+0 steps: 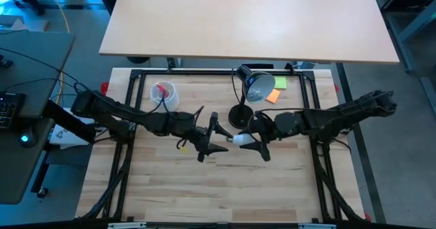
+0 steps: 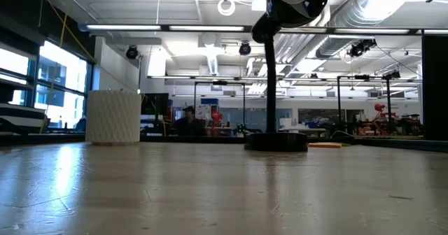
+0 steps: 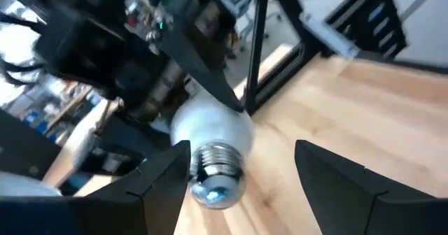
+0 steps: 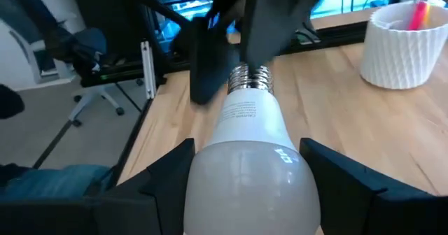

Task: Screw lightbulb
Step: Insert the light bulb into the desk lamp

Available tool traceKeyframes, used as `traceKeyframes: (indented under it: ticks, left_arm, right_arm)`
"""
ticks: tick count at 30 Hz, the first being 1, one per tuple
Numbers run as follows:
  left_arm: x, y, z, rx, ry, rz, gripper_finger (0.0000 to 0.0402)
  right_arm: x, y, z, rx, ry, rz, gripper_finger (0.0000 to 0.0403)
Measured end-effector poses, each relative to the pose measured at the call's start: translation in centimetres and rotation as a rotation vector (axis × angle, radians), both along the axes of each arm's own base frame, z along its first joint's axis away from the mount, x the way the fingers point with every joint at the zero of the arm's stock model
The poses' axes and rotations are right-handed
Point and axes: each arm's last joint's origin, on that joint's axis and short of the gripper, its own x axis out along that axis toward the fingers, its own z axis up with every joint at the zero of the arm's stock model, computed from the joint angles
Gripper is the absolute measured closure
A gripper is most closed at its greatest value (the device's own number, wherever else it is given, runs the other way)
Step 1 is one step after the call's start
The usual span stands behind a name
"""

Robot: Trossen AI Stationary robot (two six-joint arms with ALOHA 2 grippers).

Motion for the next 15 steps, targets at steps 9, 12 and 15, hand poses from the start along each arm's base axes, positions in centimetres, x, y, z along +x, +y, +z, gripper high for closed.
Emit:
traceKeyframes:
  ticks: [9, 12, 15]
  left_arm:
    - [1.04, 0.09, -1.13, -0.027, -0.008, 0.086, 0.0171]
    - [0.97, 0.10, -1.00, -0.041, -0.010, 0.088, 0.0195]
    - [0.96, 0.08, -0.92, -0.045, -0.015, 0.088, 0.0222]
  right_arm:
    - [0.13, -0.53, 0.02, 0.006, 0.000, -0.006, 0.0176]
    - [0.13, -0.53, 0.01, 0.006, 0.001, -0.006, 0.0176]
    - [0.12, -0.53, 0.00, 0.006, 0.002, -0.005, 0.0176]
